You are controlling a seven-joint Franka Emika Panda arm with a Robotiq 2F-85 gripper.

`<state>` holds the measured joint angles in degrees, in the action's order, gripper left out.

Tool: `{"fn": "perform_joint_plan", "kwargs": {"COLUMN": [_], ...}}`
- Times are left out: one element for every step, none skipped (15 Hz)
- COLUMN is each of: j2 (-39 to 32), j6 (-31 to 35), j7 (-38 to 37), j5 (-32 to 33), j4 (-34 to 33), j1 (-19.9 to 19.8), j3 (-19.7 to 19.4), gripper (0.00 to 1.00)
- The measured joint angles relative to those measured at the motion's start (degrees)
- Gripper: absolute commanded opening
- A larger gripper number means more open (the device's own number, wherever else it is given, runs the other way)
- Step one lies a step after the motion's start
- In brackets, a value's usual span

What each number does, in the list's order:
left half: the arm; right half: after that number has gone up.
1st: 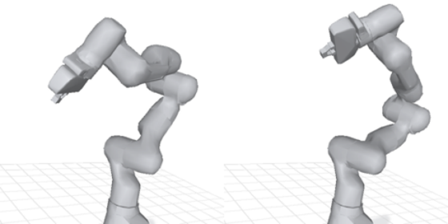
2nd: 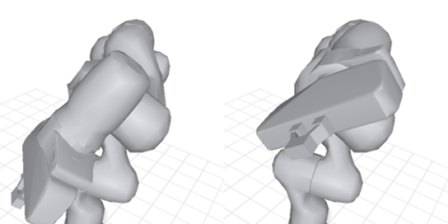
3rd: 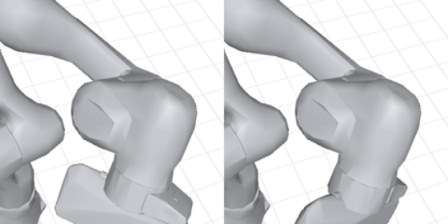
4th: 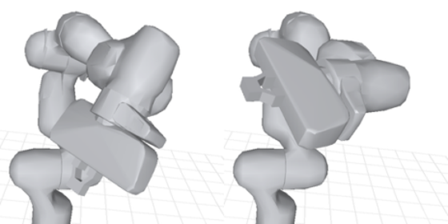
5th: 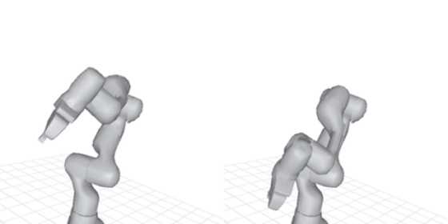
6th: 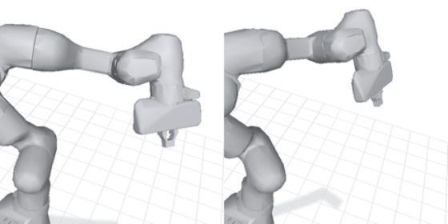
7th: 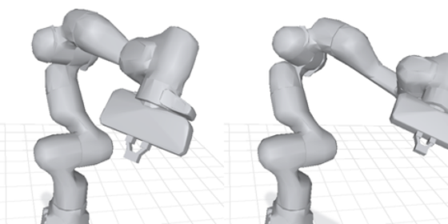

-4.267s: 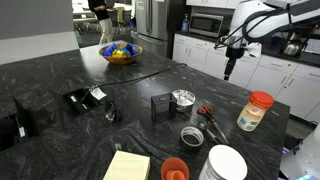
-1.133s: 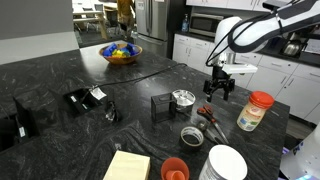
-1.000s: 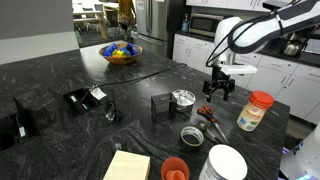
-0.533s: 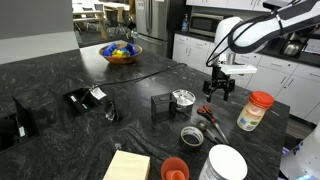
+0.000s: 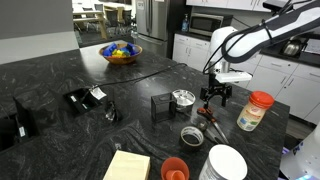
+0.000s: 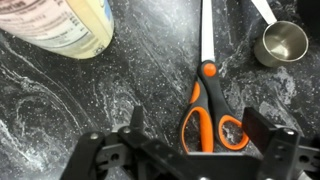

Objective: Pick up the scissors and place them inside the box

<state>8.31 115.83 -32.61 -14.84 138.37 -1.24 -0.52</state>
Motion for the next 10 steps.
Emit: {"fn": "perform_joint_plan", "kwargs": {"j2": [-0.8, -1.4, -1.8, -2.0, -2.0, -2.0, -2.0, -2.0, -2.0, -2.0], "j6": [0.3, 0.5, 0.5, 0.5, 0.5, 0.5, 0.5, 0.7, 1.0, 1.4], "j7": [-0.3, -0.6, -0.8, -1.0, -1.0, -1.1, -1.1, -1.1, -1.1, -1.2], "j5": [0.0, 0.0, 0.0, 0.0, 0.0, 0.0, 0.0, 0.0, 0.0, 0.2], "j4": [0.0, 0.0, 0.1, 0.2, 0.5, 0.7, 0.9, 1.1, 1.2, 1.2], "j1": [0.1, 0.2, 0.2, 0.2, 0.1, 0.1, 0.0, 0.0, 0.0, 0.0], "j3": [0.3, 0.5, 0.6, 0.6, 0.6, 0.6, 0.5, 0.5, 0.5, 0.5], "gripper": [1.00, 1.00, 1.00, 1.00, 1.00, 1.00, 1.00, 1.00, 1.00, 1.00]}}
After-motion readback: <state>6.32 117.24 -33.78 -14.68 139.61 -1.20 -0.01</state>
